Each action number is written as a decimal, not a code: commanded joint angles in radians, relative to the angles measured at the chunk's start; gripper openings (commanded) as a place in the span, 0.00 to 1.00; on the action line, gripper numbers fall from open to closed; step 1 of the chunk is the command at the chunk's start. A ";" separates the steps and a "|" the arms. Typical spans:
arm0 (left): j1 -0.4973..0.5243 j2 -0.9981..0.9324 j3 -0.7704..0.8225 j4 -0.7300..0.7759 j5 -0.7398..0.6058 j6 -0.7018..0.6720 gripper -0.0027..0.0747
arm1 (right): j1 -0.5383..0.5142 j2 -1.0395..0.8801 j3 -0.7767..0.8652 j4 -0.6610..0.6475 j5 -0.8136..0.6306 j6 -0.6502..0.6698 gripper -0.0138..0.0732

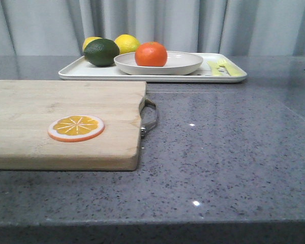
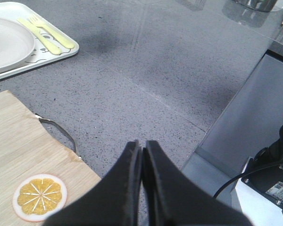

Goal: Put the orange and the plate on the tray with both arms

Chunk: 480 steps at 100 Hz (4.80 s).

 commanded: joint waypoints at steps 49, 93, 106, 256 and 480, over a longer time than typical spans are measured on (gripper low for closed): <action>-0.006 -0.004 -0.027 -0.005 -0.145 -0.002 0.01 | 0.000 -0.773 0.912 0.002 -0.479 -0.048 0.08; -0.006 -0.131 0.112 0.006 -0.238 0.001 0.01 | 0.000 -1.182 1.257 0.002 -0.580 -0.048 0.08; -0.006 -0.206 0.169 0.012 -0.236 0.004 0.01 | 0.000 -1.285 1.319 0.002 -0.589 -0.048 0.08; 0.024 -0.318 0.366 0.221 -0.519 -0.071 0.01 | 0.000 -1.400 1.381 0.002 -0.572 -0.047 0.08; 0.917 -0.769 0.810 0.270 -0.460 -0.074 0.01 | 0.000 -1.400 1.381 -0.003 -0.573 -0.048 0.08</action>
